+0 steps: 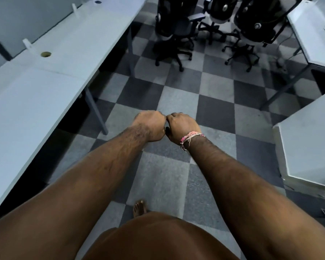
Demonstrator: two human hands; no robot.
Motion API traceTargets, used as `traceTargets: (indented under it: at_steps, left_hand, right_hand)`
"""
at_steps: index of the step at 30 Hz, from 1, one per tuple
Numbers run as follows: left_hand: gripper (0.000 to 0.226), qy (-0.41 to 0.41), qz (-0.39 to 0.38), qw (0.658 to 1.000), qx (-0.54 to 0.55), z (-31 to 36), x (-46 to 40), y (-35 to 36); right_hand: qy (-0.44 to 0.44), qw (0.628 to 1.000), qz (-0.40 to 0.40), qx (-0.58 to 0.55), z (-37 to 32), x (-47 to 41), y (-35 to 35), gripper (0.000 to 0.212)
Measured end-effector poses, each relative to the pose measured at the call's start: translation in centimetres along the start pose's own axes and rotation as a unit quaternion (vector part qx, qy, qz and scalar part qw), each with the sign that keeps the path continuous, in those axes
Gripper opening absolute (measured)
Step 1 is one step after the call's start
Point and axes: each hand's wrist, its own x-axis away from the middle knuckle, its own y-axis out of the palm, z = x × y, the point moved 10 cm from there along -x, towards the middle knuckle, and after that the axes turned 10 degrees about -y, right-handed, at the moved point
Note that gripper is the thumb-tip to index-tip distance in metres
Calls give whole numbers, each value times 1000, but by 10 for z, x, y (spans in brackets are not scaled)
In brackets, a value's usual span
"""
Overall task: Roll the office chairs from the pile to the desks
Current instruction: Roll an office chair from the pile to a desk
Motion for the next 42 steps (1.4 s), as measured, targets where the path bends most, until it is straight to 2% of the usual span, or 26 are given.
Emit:
traceTargets:
  at_steps: [11, 15, 25, 34, 42]
  left_hand:
    - [28, 60, 6, 998, -1, -21, -203, -10]
    - [29, 72, 7, 997, -12, -23, -306, -16]
    - [26, 46, 39, 998, 10, -44, -526, -67]
    - [26, 68, 14, 997, 26, -66, -701, -62]
    - [22, 61, -28, 996, 59, -122, -877, -79]
  right_hand:
    - [31, 1000, -5, -1, 120, -156, 14, 29]
    - [33, 999, -5, -2, 187, -234, 25, 28]
    - [0, 1000, 26, -2, 336, -411, 3, 26]
    - [-4, 1000, 3, -10, 437, -556, 31, 27]
    - [5, 1000, -7, -9, 521, -719, 34, 29]
